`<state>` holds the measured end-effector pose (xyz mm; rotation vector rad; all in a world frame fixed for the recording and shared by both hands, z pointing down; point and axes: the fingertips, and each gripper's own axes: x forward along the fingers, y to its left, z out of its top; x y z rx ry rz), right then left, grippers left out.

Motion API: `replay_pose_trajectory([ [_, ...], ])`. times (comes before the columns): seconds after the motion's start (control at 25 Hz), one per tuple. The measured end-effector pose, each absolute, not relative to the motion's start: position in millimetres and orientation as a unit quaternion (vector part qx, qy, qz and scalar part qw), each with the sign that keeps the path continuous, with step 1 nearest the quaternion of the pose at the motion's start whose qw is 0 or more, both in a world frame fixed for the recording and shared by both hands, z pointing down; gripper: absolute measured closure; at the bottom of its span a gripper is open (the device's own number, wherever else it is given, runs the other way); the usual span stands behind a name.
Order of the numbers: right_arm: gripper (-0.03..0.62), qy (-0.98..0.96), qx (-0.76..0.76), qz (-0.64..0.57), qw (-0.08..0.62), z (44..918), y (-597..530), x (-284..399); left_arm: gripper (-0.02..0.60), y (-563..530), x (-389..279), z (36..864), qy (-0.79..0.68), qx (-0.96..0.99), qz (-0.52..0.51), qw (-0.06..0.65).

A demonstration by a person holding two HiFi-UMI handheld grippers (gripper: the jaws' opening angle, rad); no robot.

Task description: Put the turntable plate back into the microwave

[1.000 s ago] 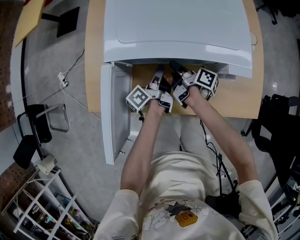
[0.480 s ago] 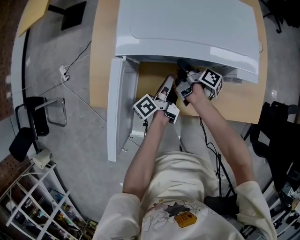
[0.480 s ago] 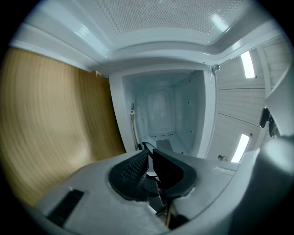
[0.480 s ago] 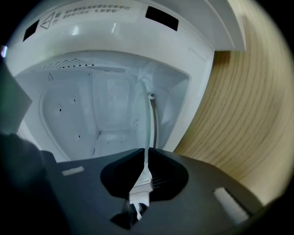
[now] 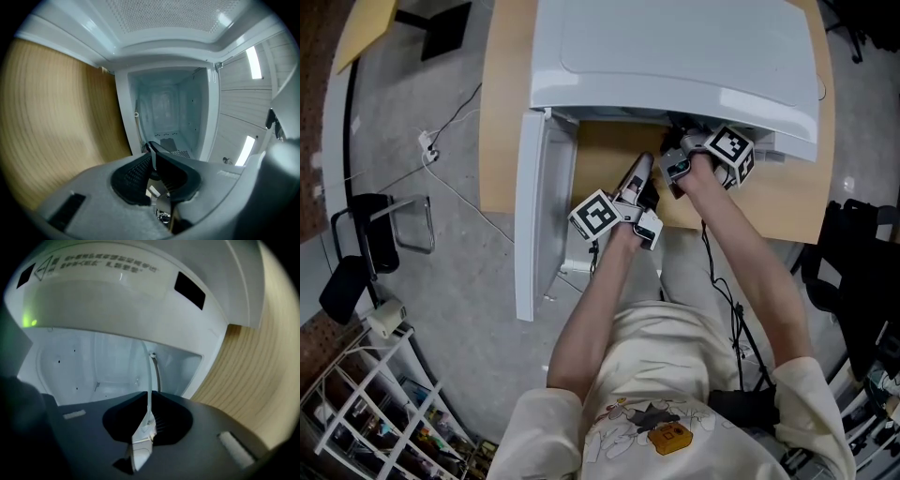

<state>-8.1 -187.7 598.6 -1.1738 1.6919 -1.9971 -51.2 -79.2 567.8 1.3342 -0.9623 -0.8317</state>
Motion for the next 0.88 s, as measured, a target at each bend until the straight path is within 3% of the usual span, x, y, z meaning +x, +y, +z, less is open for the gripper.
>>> replay_pose_trajectory([
  [0.28,0.537,0.596,-0.397,-0.684,0.137,584,-176,-1,0.554,-84,-50,564,-0.403,0.562,-0.381,0.614],
  [0.44,0.537,0.623,-0.38,-0.677,0.095,575,-155,4,0.554,-86,-44,550,-0.389,0.557,-0.394,0.619],
  [0.68,0.586,0.712,-0.319,-0.625,0.015,534,-102,21,0.584,-66,-42,531,-0.417,0.613,-0.3,0.601],
  [0.88,0.585,0.809,-0.253,-0.529,-0.046,483,-60,49,0.584,-41,-19,499,-0.408,0.687,-0.189,0.571],
])
